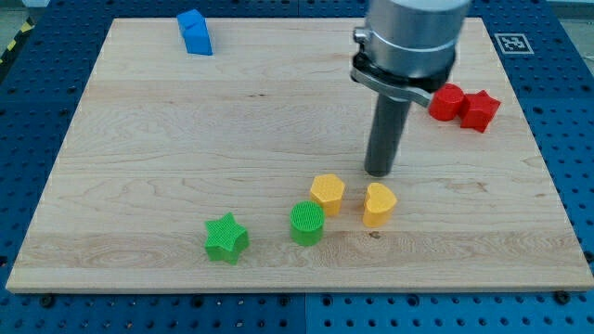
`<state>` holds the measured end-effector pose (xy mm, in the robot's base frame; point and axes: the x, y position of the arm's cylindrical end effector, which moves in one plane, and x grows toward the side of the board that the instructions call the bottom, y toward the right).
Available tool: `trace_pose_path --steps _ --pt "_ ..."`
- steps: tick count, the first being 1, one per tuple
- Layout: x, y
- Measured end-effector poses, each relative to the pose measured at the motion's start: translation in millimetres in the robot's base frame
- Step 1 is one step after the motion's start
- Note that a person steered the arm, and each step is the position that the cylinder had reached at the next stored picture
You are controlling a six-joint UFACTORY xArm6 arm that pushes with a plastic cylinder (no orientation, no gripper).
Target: Place the yellow heart close to the yellow hexagon
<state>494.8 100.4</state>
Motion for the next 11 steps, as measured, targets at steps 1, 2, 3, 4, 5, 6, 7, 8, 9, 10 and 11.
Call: trace_pose_path --steps 1,2,3,4,5,6,7,8,9,10,11 --pt "8 40" --pt "22 67" --pt "58 68" --pt "73 61" --pt "73 61" --pt "73 29" --pt "71 4" --pt "70 0" --pt "71 -21" --pt "71 -21" --pt "72 -28"
